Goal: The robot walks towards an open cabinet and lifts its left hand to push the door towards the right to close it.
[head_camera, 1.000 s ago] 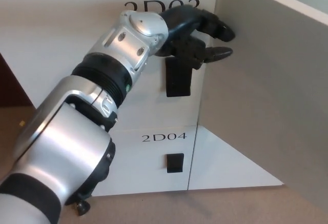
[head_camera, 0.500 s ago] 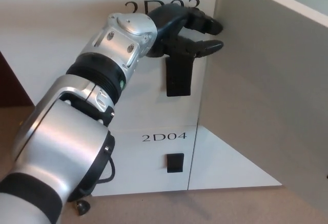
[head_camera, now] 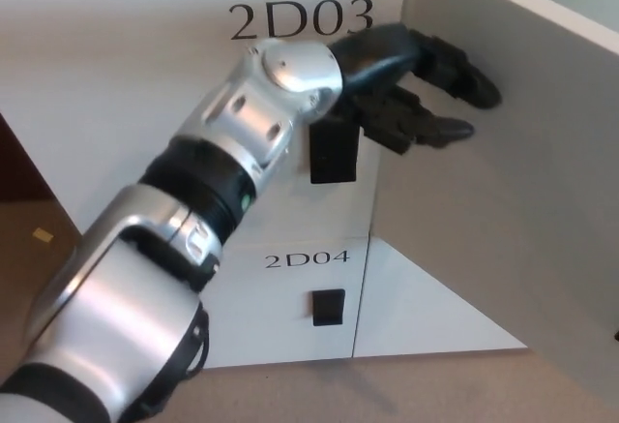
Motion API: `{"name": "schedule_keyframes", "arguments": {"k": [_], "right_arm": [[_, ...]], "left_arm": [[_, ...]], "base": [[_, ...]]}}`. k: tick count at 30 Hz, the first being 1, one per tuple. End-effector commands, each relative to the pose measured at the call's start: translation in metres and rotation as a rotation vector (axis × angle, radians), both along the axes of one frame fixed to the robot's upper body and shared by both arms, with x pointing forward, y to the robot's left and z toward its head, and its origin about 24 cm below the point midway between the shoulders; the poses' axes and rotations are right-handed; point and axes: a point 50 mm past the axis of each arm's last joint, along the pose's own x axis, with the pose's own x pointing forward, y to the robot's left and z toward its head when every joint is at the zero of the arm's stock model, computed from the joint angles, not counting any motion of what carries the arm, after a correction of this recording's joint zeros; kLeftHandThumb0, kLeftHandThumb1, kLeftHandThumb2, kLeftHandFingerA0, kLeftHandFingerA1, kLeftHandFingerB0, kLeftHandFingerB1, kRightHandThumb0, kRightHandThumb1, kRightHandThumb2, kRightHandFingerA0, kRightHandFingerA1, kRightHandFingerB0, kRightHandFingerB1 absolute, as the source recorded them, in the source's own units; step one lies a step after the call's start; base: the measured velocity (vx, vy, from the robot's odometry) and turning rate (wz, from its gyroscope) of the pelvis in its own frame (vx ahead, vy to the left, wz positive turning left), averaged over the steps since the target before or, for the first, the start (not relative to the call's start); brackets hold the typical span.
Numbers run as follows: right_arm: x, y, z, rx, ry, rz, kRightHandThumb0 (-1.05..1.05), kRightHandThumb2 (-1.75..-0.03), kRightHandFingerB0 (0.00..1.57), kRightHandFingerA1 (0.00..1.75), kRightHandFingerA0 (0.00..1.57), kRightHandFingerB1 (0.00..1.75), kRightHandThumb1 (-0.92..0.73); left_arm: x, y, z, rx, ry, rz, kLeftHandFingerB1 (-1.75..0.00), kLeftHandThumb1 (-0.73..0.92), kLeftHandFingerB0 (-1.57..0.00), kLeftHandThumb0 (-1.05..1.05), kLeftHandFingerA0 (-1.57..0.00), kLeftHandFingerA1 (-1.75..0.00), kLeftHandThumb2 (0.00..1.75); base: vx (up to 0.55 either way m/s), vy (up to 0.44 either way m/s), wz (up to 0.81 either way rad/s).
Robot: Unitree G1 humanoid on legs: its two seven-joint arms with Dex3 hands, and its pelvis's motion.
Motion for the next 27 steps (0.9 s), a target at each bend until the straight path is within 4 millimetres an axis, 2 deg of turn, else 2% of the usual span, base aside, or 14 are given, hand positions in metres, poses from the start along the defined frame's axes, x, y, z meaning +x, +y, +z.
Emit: {"name": "schedule_keyframes", "arguments": {"k": [1, 2, 4, 5, 9, 10, 12, 14, 17, 18, 23, 24, 26, 27], "right_arm": [[0.023, -0.004, 0.009, 0.002, -0.109, 0.046, -0.24, -0.60, 0.62, 0.50, 0.72, 0.46, -0.69], [0.023, -0.004, 0.009, 0.004, -0.113, 0.047, -0.22, -0.60, 0.59, 0.50, 0.70, 0.46, -0.70], [0.024, -0.005, 0.009, 0.006, -0.117, 0.048, -0.22, -0.60, 0.59, 0.50, 0.70, 0.46, -0.70], [0.024, -0.006, 0.009, -0.003, -0.113, 0.048, -0.24, -0.61, 0.60, 0.48, 0.71, 0.44, -0.70], [0.027, -0.009, 0.011, -0.030, -0.106, 0.051, -0.24, -0.60, 0.60, 0.48, 0.72, 0.44, -0.70], [0.028, -0.010, 0.012, -0.037, -0.111, 0.058, -0.24, -0.61, 0.60, 0.47, 0.71, 0.44, -0.71], [0.029, -0.010, 0.013, -0.039, -0.114, 0.061, -0.24, -0.61, 0.60, 0.47, 0.71, 0.44, -0.71], [0.029, -0.010, 0.012, -0.033, -0.120, 0.054, -0.23, -0.60, 0.59, 0.48, 0.71, 0.44, -0.71], [0.030, -0.010, 0.011, -0.042, -0.121, 0.050, -0.26, -0.60, 0.59, 0.49, 0.72, 0.44, -0.70], [0.030, -0.011, 0.010, -0.037, -0.115, 0.045, -0.25, -0.61, 0.58, 0.47, 0.71, 0.43, -0.71], [0.034, -0.012, 0.008, -0.051, -0.104, 0.039, -0.28, -0.60, 0.61, 0.48, 0.72, 0.43, -0.69], [0.036, -0.011, 0.006, -0.049, -0.116, 0.023, -0.27, -0.59, 0.63, 0.50, 0.74, 0.45, -0.67], [0.039, -0.009, 0.005, -0.042, -0.131, 0.003, -0.27, -0.59, 0.63, 0.50, 0.74, 0.45, -0.67], [0.043, -0.008, 0.003, -0.038, -0.138, 0.000, -0.27, -0.59, 0.63, 0.50, 0.74, 0.45, -0.67]], "left_arm": [[-0.209, -0.044, -0.028, 0.156, 0.184, -1.185, -0.42, 0.72, -0.54, -0.51, -0.54, -0.47, 0.61], [-0.211, -0.050, -0.030, 0.147, 0.194, -1.186, -0.57, 0.58, -0.44, -0.48, -0.53, -0.65, 0.97], [-0.213, -0.054, -0.031, 0.143, 0.202, -1.187, -0.57, 0.58, -0.44, -0.48, -0.53, -0.65, 0.97], [-0.214, -0.060, -0.033, 0.148, 0.207, -1.186, -0.44, 0.70, -0.57, -0.46, -0.55, -0.50, 0.61], [-0.220, -0.075, -0.048, 0.156, 0.216, -1.188, -0.45, 0.71, -0.62, -0.51, -0.55, -0.47, 0.62], [-0.224, -0.083, -0.056, 0.167, 0.218, -1.201, -0.46, 0.73, -0.62, -0.52, -0.67, -0.53, 0.62], [-0.226, -0.087, -0.058, 0.176, 0.218, -1.209, -0.46, 0.73, -0.62, -0.52, -0.67, -0.53, 0.62], [-0.232, -0.106, -0.067, 0.232, 0.271, -1.203, -0.46, 0.69, -0.62, -0.50, -0.68, -0.52, 0.60], [-0.240, -0.137, -0.065, 0.269, 0.285, -1.209, -0.46, 0.68, -0.64, -0.50, -0.68, -0.51, 0.60], [-0.243, -0.148, -0.061, 0.265, 0.289, -1.218, -0.47, 0.68, -0.67, -0.48, -0.70, -0.59, 0.60], [-0.251, -0.176, -0.048, 0.256, 0.291, -1.238, -0.48, 0.68, -0.66, -0.49, -0.68, -0.56, 0.60], [-0.250, -0.187, -0.040, 0.254, 0.240, -1.227, -0.48, 0.50, -0.81, -0.47, -0.88, -0.51, 0.56], [-0.248, -0.198, -0.032, 0.253, 0.182, -1.217, -0.48, 0.50, -0.81, -0.47, -0.88, -0.51, 0.56], [-0.226, -0.205, -0.023, 0.173, 0.155, -1.064, -0.53, 0.19, -1.04, -0.31, -1.09, -0.55, 0.48]], "base": [[0.00, 0.000, 0.00], [0.00, 0.000, 0.00], [0.00, 0.000, 0.00], [0.00, 0.000, 0.00], [0.00, 0.000, 0.00], [0.00, 0.000, 0.00], [0.00, 0.000, 0.00], [0.00, 0.000, 0.00], [0.00, 0.000, 0.00], [0.00, 0.000, 0.00], [0.00, 0.000, 0.00], [0.00, 0.000, 0.00], [0.00, 0.000, -0.06], [0.00, 0.000, 0.00]]}}
